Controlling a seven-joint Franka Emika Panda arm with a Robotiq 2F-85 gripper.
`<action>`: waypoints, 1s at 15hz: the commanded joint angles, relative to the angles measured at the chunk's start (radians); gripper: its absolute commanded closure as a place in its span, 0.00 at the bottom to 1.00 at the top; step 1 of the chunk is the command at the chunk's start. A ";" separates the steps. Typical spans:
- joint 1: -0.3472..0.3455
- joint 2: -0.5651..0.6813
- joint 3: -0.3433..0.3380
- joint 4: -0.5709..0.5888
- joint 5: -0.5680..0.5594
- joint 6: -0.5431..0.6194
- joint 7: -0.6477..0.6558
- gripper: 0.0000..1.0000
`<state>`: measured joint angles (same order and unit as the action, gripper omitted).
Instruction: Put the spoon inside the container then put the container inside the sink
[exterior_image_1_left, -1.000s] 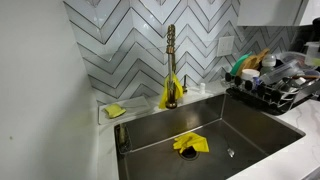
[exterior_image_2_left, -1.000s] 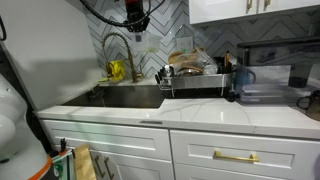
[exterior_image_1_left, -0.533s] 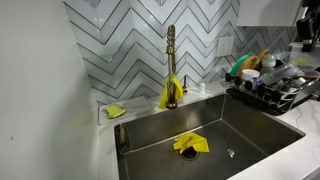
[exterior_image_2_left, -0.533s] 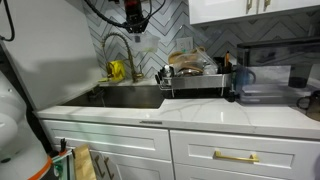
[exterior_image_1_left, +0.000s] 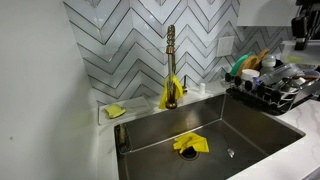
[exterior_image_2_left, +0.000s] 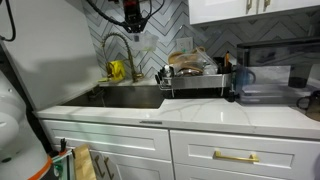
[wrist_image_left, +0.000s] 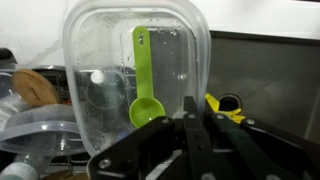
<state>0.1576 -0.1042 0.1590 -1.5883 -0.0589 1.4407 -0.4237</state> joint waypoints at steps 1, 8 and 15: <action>0.057 0.040 0.044 0.078 0.028 -0.037 -0.096 0.98; 0.118 0.094 0.113 0.137 0.026 -0.020 -0.132 0.93; 0.117 0.113 0.111 0.157 0.026 -0.020 -0.150 0.93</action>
<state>0.2749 0.0051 0.2683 -1.4380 -0.0323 1.4251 -0.5749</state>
